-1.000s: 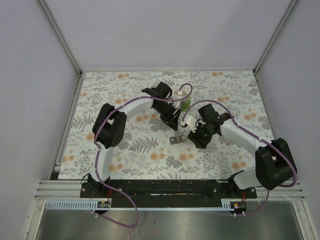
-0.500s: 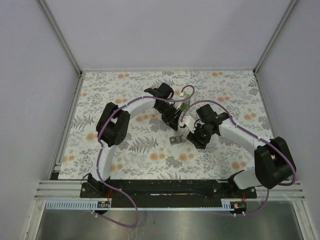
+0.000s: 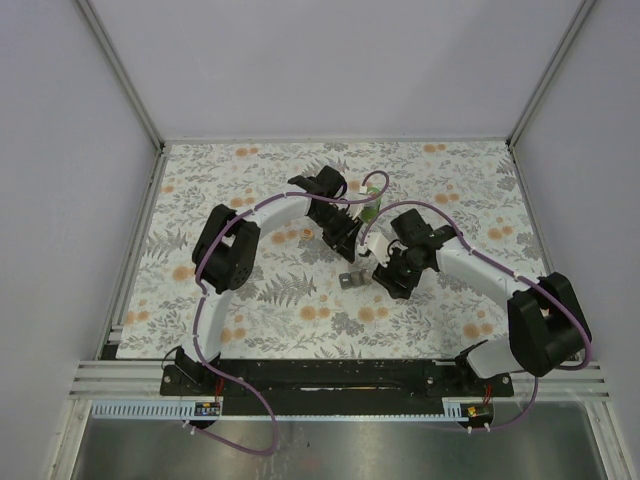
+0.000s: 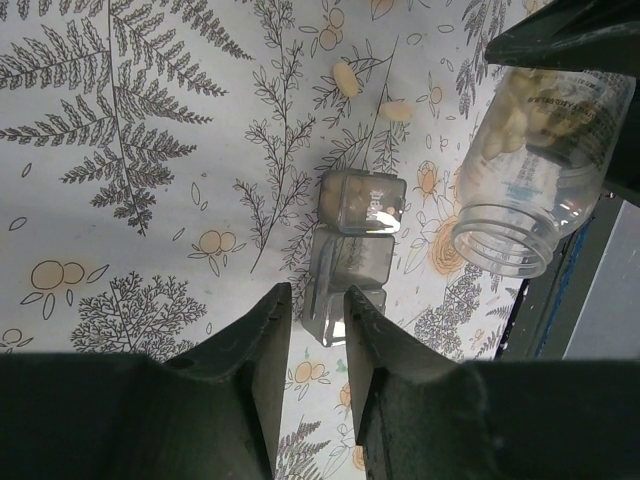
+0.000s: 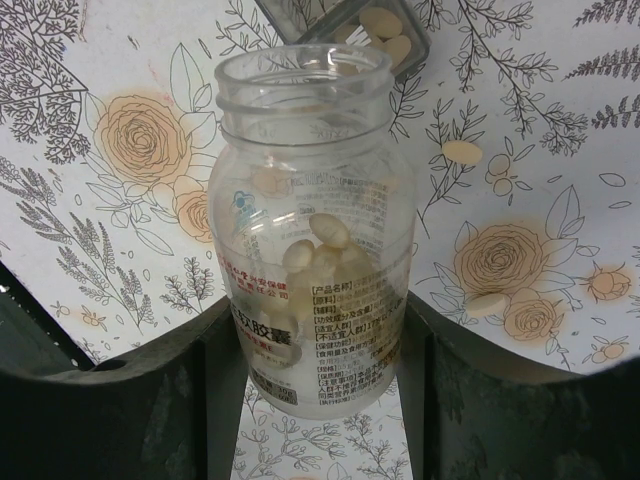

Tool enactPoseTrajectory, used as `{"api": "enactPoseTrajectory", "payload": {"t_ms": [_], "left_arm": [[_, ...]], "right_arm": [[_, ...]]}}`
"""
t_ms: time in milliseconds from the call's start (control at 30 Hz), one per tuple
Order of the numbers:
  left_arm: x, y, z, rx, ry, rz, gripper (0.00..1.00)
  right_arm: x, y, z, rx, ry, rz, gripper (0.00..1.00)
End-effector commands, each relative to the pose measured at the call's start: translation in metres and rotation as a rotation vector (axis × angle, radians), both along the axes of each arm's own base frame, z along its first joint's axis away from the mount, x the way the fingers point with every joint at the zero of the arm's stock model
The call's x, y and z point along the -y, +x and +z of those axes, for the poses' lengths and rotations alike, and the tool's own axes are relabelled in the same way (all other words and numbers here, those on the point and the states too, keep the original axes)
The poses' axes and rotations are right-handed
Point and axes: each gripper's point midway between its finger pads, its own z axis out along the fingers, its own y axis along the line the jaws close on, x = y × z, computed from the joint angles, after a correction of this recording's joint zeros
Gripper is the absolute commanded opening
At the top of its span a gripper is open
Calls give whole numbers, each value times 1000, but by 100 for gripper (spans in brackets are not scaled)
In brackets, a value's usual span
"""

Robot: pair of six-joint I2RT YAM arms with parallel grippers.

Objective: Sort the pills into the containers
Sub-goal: Pour the pill into the pill container.

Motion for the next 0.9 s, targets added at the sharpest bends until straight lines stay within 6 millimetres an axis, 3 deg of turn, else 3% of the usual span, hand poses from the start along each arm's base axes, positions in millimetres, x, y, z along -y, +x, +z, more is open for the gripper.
{"api": "enactPoseTrajectory", "payload": {"t_ms": [0,867], "left_arm": [[8,-1,10,3,-52,-32,30],[9,-5,9,-16,-54,-33,9]], "right_arm": [[-8,10,10,33,2,-7,0],[-13,6,11,38,-90,1,0]]}}
